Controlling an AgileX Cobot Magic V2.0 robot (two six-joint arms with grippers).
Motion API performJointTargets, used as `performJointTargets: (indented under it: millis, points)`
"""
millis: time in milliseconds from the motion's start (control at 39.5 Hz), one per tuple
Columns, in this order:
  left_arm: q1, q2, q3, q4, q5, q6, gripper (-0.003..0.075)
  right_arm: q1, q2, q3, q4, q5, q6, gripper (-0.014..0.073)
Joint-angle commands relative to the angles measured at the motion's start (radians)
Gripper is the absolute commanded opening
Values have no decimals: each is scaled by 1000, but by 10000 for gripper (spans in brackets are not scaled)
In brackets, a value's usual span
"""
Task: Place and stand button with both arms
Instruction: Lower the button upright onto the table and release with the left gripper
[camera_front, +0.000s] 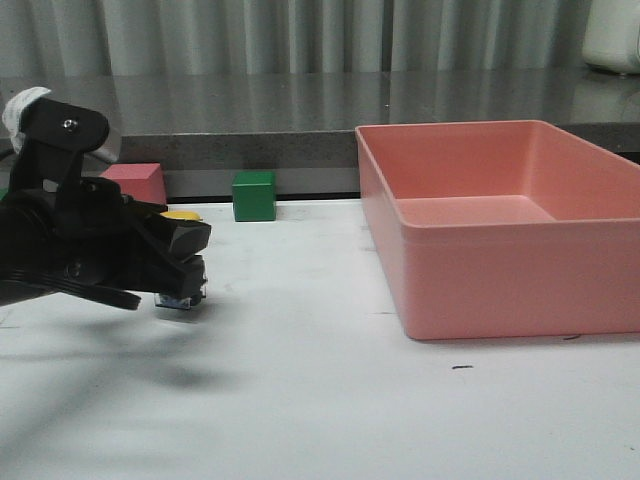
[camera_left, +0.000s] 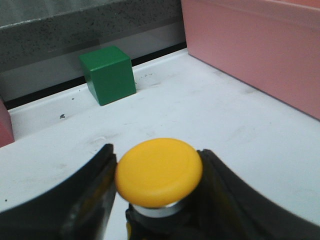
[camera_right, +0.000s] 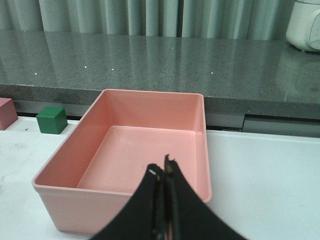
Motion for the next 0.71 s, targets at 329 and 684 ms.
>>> performJointTargets:
  millis: [329, 684]
  points:
    - [0, 0, 21, -11, -149, -1, 322, -2, 10, -26, -19, -83, -8, -71]
    - [0, -1, 34, -11, -172, -1, 519, -2, 10, -26, -19, -83, -8, -71]
